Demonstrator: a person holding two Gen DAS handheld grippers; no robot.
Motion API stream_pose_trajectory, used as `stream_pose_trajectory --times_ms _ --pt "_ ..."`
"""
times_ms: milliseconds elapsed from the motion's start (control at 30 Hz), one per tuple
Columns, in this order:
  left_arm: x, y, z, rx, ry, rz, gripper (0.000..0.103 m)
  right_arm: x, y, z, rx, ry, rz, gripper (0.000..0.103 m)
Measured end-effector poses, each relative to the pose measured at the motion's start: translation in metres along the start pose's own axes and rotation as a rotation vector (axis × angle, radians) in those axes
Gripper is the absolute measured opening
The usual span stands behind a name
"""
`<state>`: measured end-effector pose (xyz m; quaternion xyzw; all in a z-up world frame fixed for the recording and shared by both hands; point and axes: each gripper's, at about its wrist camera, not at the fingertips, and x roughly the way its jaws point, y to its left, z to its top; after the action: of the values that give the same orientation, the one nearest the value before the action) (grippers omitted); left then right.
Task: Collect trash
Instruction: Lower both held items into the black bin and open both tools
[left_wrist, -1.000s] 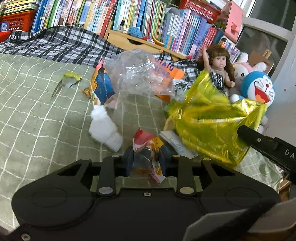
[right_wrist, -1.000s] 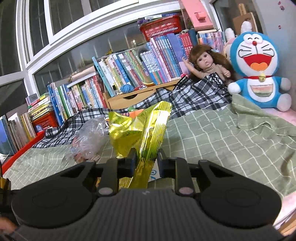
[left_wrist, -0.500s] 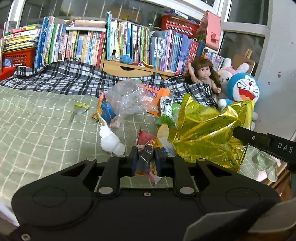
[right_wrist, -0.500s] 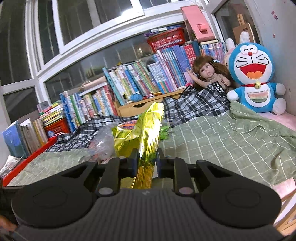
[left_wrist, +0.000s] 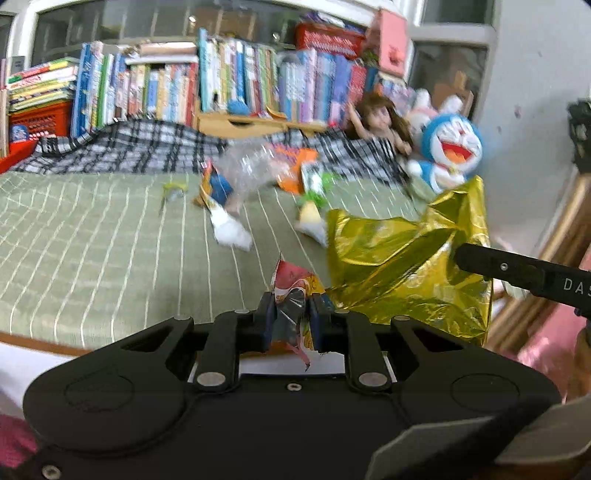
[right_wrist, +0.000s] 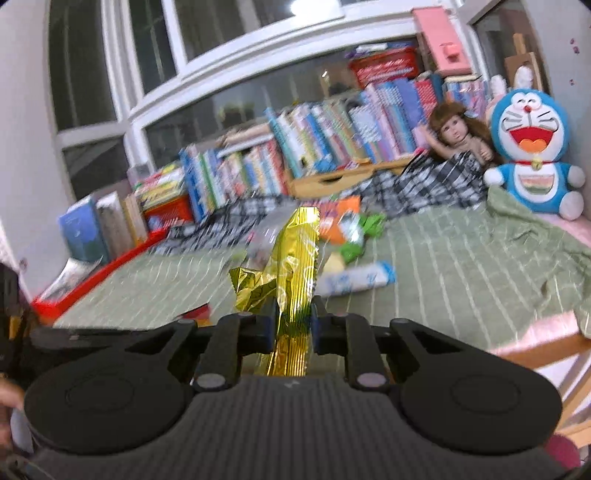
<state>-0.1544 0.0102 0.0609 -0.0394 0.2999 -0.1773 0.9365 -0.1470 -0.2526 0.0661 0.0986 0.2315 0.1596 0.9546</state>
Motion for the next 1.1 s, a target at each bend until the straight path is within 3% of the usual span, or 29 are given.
stream_pose_trajectory --times_ms 200,567,867,967,1000,1067,1100 --pt "0.001 -0.003 -0.035 0.028 0.115 0.005 0.018 0.007 0.007 -0.028 -0.006 0.13 0.001 0.022" --pt "0.059 0.017 -0.099 0.0 0.371 0.082 0.018 0.069 -0.007 -0.087 0.056 0.371 -0.048 0.022" --pt "0.077 0.027 -0.116 -0.004 0.436 0.09 0.025 0.093 -0.004 -0.108 0.052 0.454 -0.045 0.023" --pt "0.08 0.027 -0.117 0.012 0.442 0.1 0.03 0.101 -0.006 -0.109 0.063 0.467 -0.047 0.034" --pt "0.081 0.026 -0.118 0.017 0.442 0.103 0.035 0.102 -0.007 -0.109 0.07 0.473 -0.044 0.05" --pt "0.082 0.026 -0.117 0.024 0.44 0.104 0.042 0.106 -0.01 -0.109 0.083 0.473 -0.036 0.063" --pt "0.082 0.027 -0.117 0.029 0.439 0.105 0.046 0.106 -0.009 -0.109 0.077 0.472 -0.037 0.064"
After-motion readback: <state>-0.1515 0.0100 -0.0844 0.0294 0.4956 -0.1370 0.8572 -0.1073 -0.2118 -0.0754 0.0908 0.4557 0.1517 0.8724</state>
